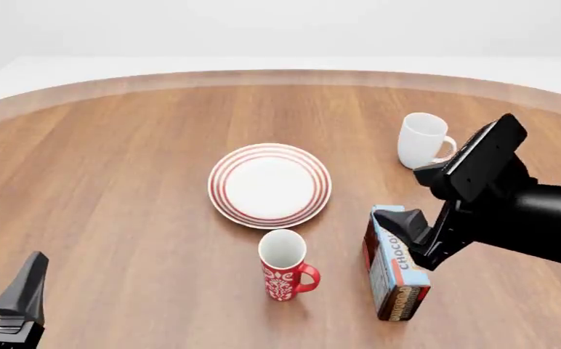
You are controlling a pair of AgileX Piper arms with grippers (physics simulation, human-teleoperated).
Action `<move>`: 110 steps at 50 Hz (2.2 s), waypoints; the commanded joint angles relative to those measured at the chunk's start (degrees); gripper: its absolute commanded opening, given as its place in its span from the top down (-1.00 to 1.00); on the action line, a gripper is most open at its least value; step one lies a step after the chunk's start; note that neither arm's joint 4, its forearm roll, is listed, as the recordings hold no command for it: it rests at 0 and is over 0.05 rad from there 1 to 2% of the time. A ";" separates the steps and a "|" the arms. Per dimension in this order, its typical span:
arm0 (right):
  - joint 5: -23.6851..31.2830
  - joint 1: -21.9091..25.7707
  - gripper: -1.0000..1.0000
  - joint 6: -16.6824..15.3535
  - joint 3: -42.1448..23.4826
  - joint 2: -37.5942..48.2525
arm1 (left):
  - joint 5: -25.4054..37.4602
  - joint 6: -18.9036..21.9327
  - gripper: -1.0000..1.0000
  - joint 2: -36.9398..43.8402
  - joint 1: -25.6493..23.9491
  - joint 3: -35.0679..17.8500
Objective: Pick up the red mug and put it on the plate
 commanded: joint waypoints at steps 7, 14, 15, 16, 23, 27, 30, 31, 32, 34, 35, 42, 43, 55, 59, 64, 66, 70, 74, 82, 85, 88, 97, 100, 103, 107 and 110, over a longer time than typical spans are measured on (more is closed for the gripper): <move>-3.56 3.26 -1.00 0.92 2.20 6.11 | 0.00 0.00 -1.00 0.00 0.00 0.00; -5.15 4.67 -1.00 1.82 2.56 8.45 | 0.00 0.00 -1.00 0.00 0.00 0.00; -5.18 4.88 -1.00 1.96 2.55 8.64 | 0.00 0.00 -1.00 0.00 0.00 0.00; -5.31 5.14 -1.00 2.12 2.57 8.94 | 0.00 0.00 -1.00 0.00 0.00 0.00; -6.89 6.99 -1.00 2.54 3.46 11.11 | 0.00 0.00 -1.00 0.00 0.00 0.00; -7.53 7.94 -1.00 2.99 3.63 12.25 | 0.00 0.00 -1.00 0.00 0.00 0.00; -7.80 8.63 -1.00 3.23 3.79 12.90 | 0.00 0.00 -1.00 0.00 0.00 0.00; -7.87 8.76 -1.00 3.26 3.79 13.07 | 0.00 0.00 -1.00 0.00 0.00 0.00; -7.95 9.08 -1.00 3.40 3.77 13.30 | 0.00 0.00 -1.00 0.00 0.00 0.00; -8.30 9.53 -1.00 3.57 3.87 13.69 | 0.00 0.00 -1.00 0.00 0.00 0.00; -8.55 9.83 -1.00 3.67 4.06 13.81 | 0.00 0.00 -1.00 0.00 0.00 0.00; -10.67 11.50 -1.00 3.29 5.99 15.51 | 0.00 0.00 -1.00 0.00 0.00 0.00; -10.78 11.67 -1.00 3.39 5.99 15.72 | 0.00 0.00 -1.00 0.00 0.00 0.00; -13.02 13.00 -1.00 4.84 6.80 18.33 | 0.00 0.00 -1.00 0.00 0.00 0.00; -13.22 13.34 -1.00 5.04 6.67 18.80 | 0.00 0.00 -1.00 0.00 0.00 0.00; -14.13 13.76 -1.00 5.41 6.73 19.88 | 0.00 0.00 -1.00 0.00 0.00 0.00; -14.43 14.02 -1.00 5.67 6.70 20.31 | 0.00 0.00 -1.00 0.00 0.00 0.00; -15.21 14.29 -1.00 5.93 6.67 21.15 | 0.00 0.00 -1.00 0.00 0.00 0.00; -15.94 14.63 -1.00 6.16 6.70 21.98 | 0.00 0.00 -1.00 0.00 0.00 0.00; -16.88 14.69 -1.00 6.42 6.65 23.29 | 0.00 0.00 -1.00 0.00 0.00 0.00; -17.55 14.62 -1.00 6.54 6.76 23.96 | 0.00 0.00 -1.00 0.00 0.00 0.00; -18.17 14.54 -1.00 6.71 6.99 24.48 | 0.00 0.00 -1.00 0.00 0.00 0.00; -19.90 14.74 -1.00 7.42 7.51 26.04 | 0.00 0.00 -1.00 0.00 0.00 0.00; -20.51 14.97 -1.00 7.83 7.76 26.61 | 0.00 0.00 -1.00 0.00 0.00 0.00; -21.17 15.21 -1.00 8.23 8.11 27.23 | 0.00 0.00 -1.00 0.00 0.00 0.00; -21.78 15.16 -1.00 8.55 8.13 28.03 | 0.00 0.00 -1.00 0.00 0.00 0.00; -22.45 15.02 -1.00 8.59 8.31 28.75 | 0.00 0.00 -1.00 0.00 0.00 0.00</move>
